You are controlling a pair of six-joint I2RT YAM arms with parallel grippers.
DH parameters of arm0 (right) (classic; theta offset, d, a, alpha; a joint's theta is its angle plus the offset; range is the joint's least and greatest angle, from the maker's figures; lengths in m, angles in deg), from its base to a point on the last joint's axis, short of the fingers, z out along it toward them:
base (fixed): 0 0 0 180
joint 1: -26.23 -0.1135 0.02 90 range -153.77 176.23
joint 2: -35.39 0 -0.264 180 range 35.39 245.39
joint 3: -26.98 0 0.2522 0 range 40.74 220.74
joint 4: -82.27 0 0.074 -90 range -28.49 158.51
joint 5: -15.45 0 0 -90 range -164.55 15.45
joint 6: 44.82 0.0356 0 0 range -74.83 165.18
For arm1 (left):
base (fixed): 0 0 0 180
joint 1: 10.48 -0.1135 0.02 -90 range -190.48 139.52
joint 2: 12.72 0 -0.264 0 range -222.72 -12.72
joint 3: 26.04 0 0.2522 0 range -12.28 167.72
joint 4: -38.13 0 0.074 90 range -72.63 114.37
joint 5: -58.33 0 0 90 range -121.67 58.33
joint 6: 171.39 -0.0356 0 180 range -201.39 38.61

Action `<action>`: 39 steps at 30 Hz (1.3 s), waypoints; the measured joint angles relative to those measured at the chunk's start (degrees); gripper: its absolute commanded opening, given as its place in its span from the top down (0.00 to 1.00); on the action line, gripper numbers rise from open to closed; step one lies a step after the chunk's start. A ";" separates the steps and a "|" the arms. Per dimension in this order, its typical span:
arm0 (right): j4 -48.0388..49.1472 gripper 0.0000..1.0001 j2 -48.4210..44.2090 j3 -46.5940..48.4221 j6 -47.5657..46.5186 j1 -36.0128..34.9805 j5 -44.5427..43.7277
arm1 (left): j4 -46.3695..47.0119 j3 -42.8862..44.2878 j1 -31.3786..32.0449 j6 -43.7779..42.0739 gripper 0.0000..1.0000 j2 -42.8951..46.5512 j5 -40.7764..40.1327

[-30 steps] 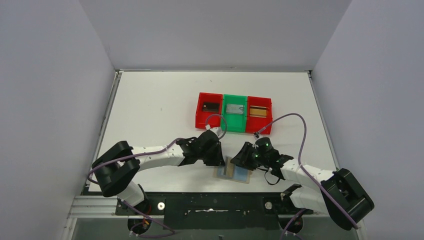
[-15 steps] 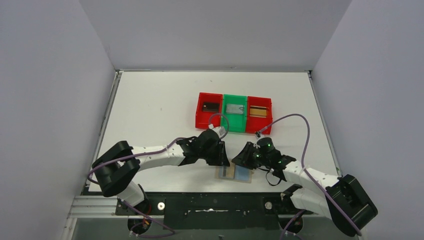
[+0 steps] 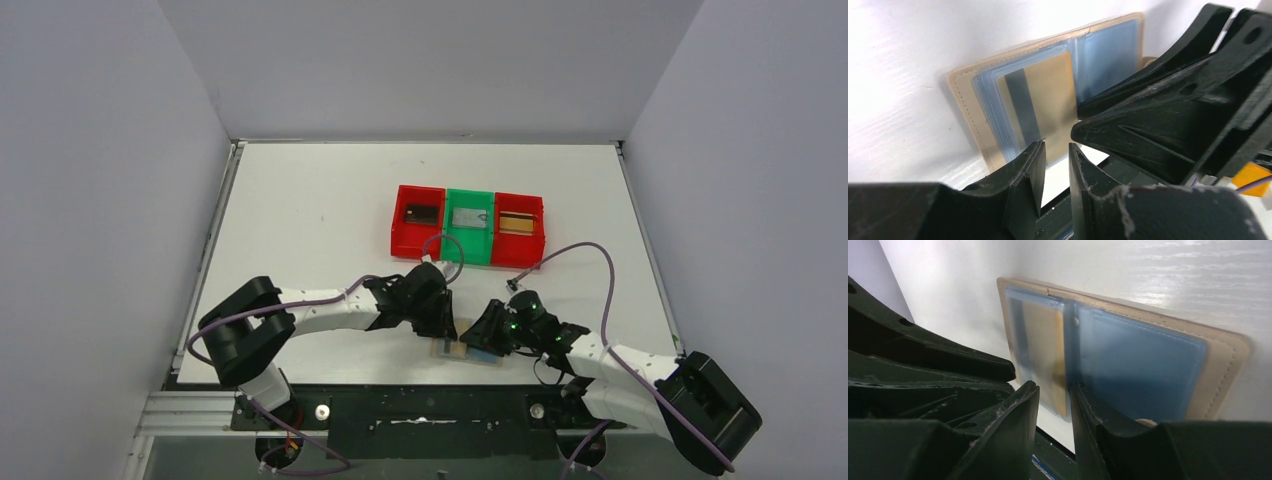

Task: Take the credit cards out of the card holder

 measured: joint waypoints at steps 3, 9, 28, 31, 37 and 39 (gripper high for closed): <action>0.61 0.67 -0.83 -1.07 1.57 -0.22 -0.50 | -1.84 1.27 1.09 -0.59 0.77 -2.05 -0.48; 2.91 0.74 -1.03 -2.29 3.06 -0.24 -0.83 | -3.98 2.71 2.51 -0.81 0.77 -3.37 -2.23; 11.30 0.94 -4.81 -6.29 7.28 0.24 -0.37 | -3.80 1.95 3.06 0.02 0.78 -2.56 -4.74; 9.20 0.76 -7.80 -6.27 7.39 0.55 -1.05 | -4.13 1.03 3.10 0.33 0.73 -0.94 -6.62; 0.35 0.44 -7.23 -2.32 3.63 -0.02 -4.39 | -4.59 -1.55 2.84 2.38 0.68 4.50 -11.89; -2.40 0.39 -4.85 0.48 2.14 -1.27 -5.99 | -5.22 -2.95 2.40 3.91 0.66 6.80 -14.10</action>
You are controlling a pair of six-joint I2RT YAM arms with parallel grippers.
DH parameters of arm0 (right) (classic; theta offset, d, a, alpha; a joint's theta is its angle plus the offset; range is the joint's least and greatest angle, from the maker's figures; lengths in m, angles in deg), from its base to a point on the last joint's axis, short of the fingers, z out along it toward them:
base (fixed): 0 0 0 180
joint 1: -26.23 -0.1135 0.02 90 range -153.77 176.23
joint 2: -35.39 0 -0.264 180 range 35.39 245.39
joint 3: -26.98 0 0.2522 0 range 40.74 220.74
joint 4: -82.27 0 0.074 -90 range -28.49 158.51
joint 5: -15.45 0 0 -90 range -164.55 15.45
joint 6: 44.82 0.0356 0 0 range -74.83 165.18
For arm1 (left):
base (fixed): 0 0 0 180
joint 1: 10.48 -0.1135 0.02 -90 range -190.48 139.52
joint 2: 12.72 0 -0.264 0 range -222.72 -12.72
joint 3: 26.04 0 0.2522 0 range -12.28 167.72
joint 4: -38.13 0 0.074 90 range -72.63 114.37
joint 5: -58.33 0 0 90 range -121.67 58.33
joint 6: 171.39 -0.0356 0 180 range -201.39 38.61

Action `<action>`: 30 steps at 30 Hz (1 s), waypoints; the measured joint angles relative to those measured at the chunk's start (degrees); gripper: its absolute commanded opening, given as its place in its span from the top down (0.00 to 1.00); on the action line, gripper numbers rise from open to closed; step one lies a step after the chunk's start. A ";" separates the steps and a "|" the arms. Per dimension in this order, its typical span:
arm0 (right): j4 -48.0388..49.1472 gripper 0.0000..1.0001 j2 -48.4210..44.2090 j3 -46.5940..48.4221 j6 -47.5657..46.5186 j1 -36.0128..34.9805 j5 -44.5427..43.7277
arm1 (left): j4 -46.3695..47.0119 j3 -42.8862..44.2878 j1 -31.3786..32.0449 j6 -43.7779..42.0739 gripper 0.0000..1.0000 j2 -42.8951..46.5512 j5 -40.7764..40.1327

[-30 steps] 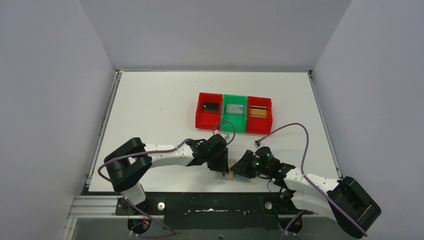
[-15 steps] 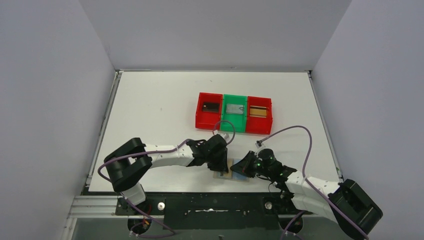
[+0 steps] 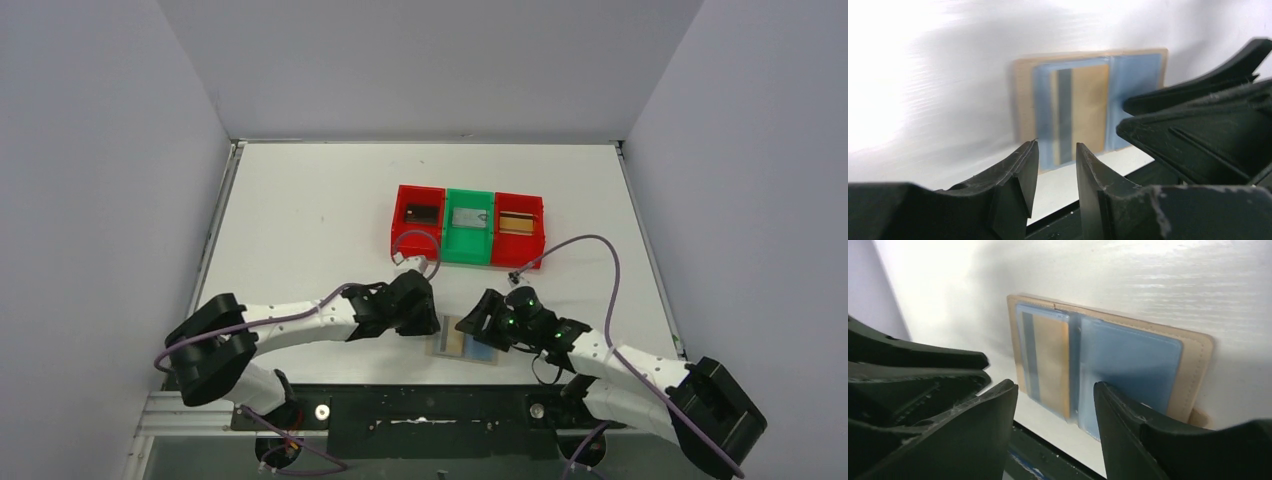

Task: Take the credit cards out of the card holder

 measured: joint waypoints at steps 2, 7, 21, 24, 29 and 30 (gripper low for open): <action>-3.91 0.37 2.69 3.67 -1.60 -2.21 -2.69 | -0.83 -1.92 -0.98 1.66 0.65 2.71 -2.25; -14.80 0.35 10.80 15.30 -4.48 -9.11 -12.00 | -2.05 -8.92 -5.77 5.22 0.64 13.42 -5.51; -33.90 0.53 33.79 36.57 -3.45 -21.62 -30.14 | -5.66 -17.11 -12.81 7.50 0.64 30.56 -7.52; -34.75 0.68 35.26 38.36 -3.17 -22.40 -31.43 | -5.99 -17.64 -12.90 7.48 0.64 30.84 -7.26; -35.19 0.92 35.39 38.40 -3.26 -22.56 -32.50 | -5.90 -17.88 -13.09 7.41 0.64 30.84 -6.60; -34.69 0.93 34.99 37.86 -3.50 -22.51 -32.48 | -5.77 -17.94 -13.11 7.37 0.64 30.80 -6.40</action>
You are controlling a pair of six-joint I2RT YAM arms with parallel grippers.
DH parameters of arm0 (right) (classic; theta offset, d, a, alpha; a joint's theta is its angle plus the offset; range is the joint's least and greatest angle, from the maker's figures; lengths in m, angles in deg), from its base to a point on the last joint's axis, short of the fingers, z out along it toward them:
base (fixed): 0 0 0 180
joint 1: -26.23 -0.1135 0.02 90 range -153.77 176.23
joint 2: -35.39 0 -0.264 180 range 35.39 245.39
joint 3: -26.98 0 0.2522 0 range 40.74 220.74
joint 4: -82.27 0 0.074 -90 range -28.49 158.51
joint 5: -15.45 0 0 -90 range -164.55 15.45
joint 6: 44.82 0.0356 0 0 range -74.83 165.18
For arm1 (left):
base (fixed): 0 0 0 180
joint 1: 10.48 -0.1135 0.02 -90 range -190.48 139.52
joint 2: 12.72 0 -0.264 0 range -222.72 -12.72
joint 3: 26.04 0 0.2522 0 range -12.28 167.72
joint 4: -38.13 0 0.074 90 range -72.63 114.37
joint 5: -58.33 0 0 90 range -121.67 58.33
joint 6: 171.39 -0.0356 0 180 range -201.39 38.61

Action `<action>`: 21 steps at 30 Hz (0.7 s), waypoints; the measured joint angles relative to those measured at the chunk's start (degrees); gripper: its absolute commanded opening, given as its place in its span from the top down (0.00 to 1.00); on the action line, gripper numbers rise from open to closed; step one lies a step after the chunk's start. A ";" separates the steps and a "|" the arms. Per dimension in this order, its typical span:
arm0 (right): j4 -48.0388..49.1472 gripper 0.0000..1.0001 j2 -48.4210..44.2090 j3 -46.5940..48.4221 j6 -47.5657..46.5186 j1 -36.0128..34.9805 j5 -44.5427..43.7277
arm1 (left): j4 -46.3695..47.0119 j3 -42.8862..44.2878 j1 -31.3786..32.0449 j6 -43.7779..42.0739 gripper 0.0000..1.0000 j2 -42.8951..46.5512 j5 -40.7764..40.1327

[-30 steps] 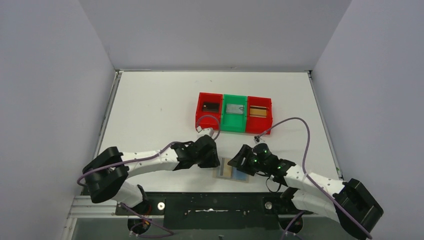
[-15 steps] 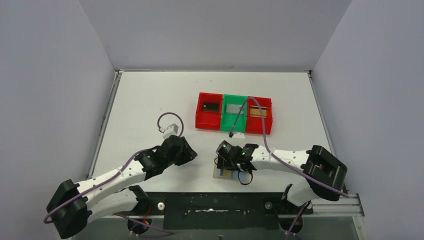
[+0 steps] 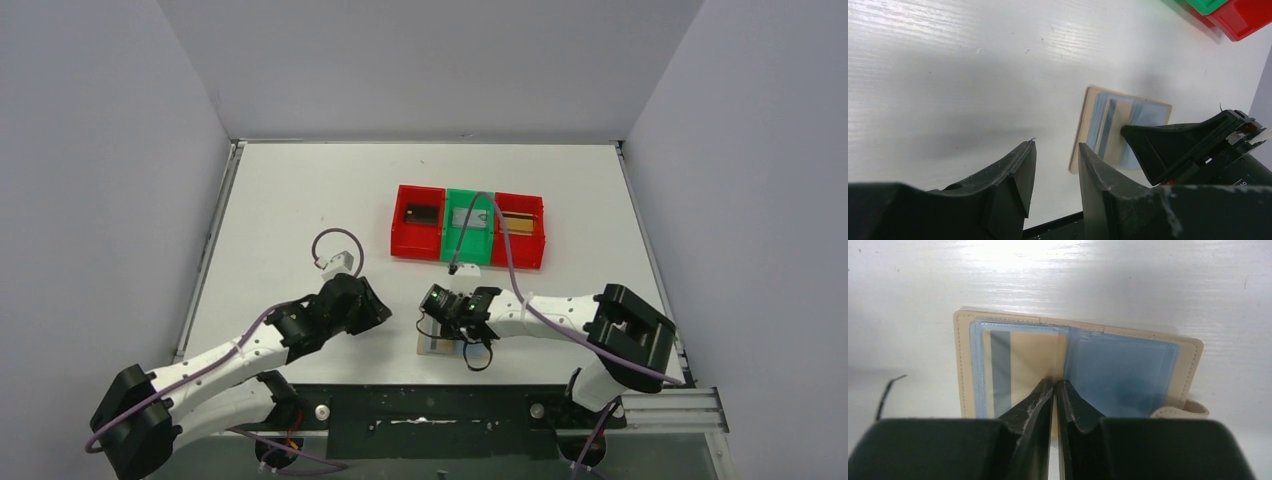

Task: Take the credit cards out of the card holder

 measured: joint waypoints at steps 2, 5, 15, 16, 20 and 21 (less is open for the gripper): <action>1.51 0.99 -1.18 -1.55 -0.33 0.50 0.42 | 0.39 -0.11 -0.09 -0.02 0.64 -0.17 0.57; 5.97 1.00 -4.17 -5.40 -1.20 2.40 3.26 | 1.38 -0.24 -0.09 -0.07 0.64 -1.27 1.68; 25.31 1.00 -15.26 -21.77 -0.87 11.32 16.65 | 7.08 -0.24 -0.09 -1.86 0.64 -5.88 6.97; 27.98 1.00 -16.24 -23.87 -0.39 12.31 18.05 | 8.11 -0.24 -0.09 -2.19 0.64 -6.54 7.76; 36.35 1.00 -18.32 -29.64 1.53 15.06 22.51 | 12.55 -0.11 0.07 -3.67 0.64 -10.62 11.65; 37.48 1.00 -18.51 -30.34 1.86 15.43 23.12 | 13.46 0.13 0.26 -4.11 0.64 -12.02 12.55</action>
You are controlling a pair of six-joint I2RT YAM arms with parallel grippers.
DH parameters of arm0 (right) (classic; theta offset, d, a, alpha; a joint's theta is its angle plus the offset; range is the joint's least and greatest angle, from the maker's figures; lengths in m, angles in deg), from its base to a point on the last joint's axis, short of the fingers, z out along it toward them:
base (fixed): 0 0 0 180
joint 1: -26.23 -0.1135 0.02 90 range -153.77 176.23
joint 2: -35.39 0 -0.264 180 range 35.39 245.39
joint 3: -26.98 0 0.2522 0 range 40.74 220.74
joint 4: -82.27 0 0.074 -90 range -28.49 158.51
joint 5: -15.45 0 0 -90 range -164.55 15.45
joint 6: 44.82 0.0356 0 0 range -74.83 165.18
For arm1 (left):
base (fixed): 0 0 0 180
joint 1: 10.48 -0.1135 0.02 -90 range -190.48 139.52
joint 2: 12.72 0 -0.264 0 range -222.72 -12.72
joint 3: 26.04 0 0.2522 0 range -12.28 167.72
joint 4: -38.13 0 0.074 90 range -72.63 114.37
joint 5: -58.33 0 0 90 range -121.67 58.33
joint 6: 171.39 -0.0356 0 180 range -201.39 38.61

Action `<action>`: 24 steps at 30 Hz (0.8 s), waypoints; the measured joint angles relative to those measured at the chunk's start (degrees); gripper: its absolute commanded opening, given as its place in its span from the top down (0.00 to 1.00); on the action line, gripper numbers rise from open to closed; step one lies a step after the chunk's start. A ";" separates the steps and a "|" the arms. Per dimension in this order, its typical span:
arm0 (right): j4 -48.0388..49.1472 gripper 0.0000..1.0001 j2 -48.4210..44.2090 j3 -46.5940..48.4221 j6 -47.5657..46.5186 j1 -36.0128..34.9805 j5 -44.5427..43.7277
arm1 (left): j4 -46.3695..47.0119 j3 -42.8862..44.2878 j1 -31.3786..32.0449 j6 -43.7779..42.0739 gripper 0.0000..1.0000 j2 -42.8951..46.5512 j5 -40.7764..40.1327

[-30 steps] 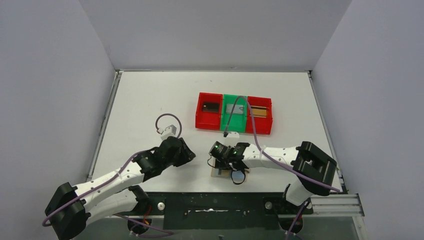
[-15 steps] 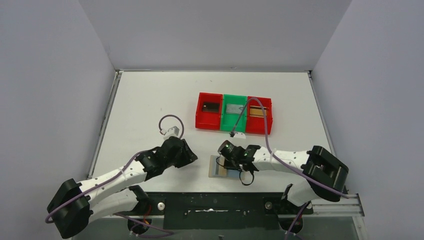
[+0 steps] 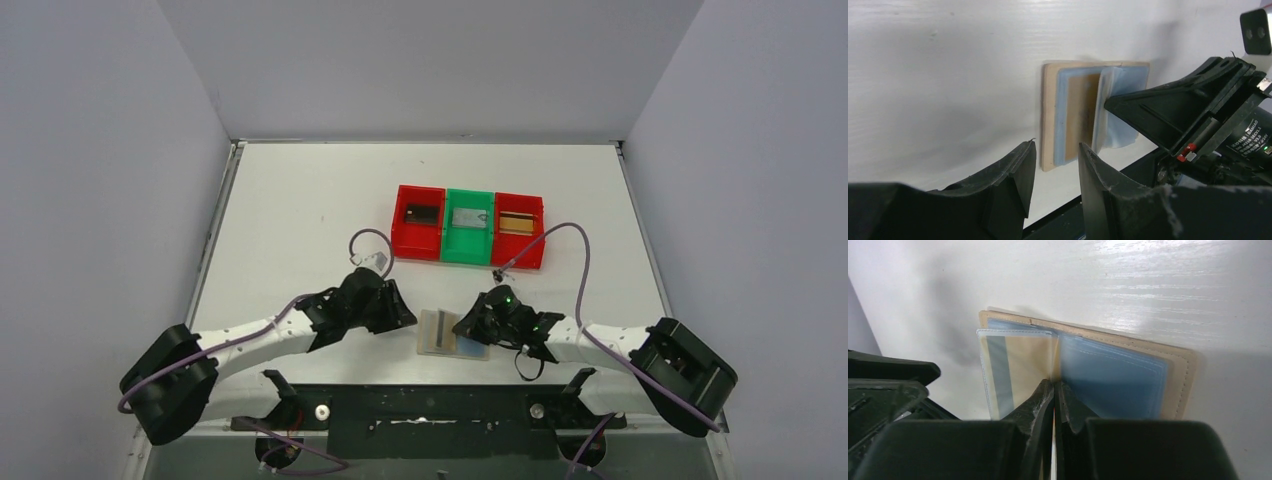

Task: Take the credit cards out of the card holder

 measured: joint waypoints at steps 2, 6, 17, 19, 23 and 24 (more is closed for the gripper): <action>2.03 1.00 -0.31 -1.27 0.48 0.76 1.07 | 1.84 1.07 0.79 -0.72 0.64 -2.99 1.81; 5.01 1.00 -0.57 -3.04 1.57 1.90 2.36 | 5.27 4.33 3.02 -2.01 0.63 -7.98 4.74; 7.23 1.00 -1.07 -4.72 2.82 3.04 3.74 | 11.34 8.74 6.23 -1.92 0.73 -17.90 8.28; 7.30 1.00 -1.31 -4.90 2.82 3.15 3.76 | 10.54 8.79 6.47 -1.97 0.71 -17.88 7.50; 7.39 1.00 -1.51 -5.11 2.84 3.37 3.91 | 8.15 9.09 6.75 -2.10 0.66 -16.94 4.87; 7.41 1.00 -1.51 -5.14 2.86 3.37 3.93 | 7.39 9.09 6.82 -2.12 0.66 -16.31 4.22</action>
